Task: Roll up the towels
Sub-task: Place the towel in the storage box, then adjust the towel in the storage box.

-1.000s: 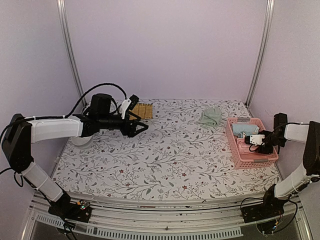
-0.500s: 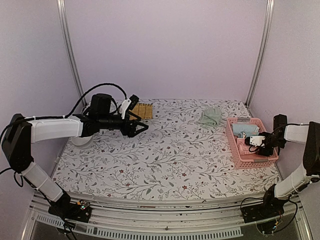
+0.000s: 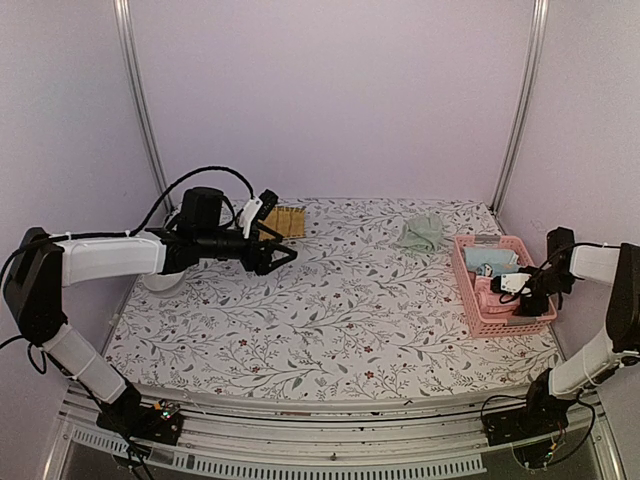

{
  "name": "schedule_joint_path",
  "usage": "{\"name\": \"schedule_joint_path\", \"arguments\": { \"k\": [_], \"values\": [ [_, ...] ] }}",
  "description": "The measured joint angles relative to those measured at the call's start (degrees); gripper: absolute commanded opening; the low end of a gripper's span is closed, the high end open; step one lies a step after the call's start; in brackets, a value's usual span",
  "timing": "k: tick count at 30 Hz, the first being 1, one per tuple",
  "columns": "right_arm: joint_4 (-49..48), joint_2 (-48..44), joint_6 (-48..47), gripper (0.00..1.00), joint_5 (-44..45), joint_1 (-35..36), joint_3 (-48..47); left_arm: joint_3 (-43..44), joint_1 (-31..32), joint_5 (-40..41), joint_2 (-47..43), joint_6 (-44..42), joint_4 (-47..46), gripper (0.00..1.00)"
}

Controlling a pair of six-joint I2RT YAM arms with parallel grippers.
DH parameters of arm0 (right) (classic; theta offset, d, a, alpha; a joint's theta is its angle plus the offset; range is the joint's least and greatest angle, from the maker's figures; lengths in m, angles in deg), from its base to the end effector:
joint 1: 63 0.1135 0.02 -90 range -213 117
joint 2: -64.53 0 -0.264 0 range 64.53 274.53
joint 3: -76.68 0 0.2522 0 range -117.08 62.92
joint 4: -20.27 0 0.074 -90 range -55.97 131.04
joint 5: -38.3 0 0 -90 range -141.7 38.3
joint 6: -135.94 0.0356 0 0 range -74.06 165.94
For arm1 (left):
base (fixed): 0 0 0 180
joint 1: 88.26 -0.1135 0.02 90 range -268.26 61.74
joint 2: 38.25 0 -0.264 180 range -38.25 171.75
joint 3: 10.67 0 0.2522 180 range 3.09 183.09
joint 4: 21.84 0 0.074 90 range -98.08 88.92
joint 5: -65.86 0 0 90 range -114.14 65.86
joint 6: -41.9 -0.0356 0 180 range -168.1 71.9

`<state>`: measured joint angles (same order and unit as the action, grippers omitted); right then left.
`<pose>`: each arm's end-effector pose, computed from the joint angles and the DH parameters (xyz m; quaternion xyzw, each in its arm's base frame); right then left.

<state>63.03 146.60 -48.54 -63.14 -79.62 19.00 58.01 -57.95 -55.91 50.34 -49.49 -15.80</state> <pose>0.2469 -0.0663 0.1705 -0.6282 0.7463 -0.1073 0.1921 0.2878 -0.1900 0.2459 0.3623 0.7448 -0.3521 0.4359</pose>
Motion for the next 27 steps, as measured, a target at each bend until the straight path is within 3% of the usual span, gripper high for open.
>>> {"name": "schedule_joint_path", "arguments": {
  "k": [21, 24, 27],
  "values": [
    [14.53, -5.09, -0.68, 0.73, 0.11, 0.0, -4.79, 0.0, 0.0, -0.96, 0.0, 0.52, 0.0, 0.78],
    [17.68, -5.09, 0.02, 0.6, -0.63, 0.0, -7.56, 0.0, 0.0, -1.11, 0.0, 0.55, 0.0, 0.78],
    [19.87, -5.05, 0.68, 0.27, -1.05, 0.0, -9.25, 0.0, 0.0, -1.29, 0.0, 0.59, 0.0, 0.78]
  ]
}}
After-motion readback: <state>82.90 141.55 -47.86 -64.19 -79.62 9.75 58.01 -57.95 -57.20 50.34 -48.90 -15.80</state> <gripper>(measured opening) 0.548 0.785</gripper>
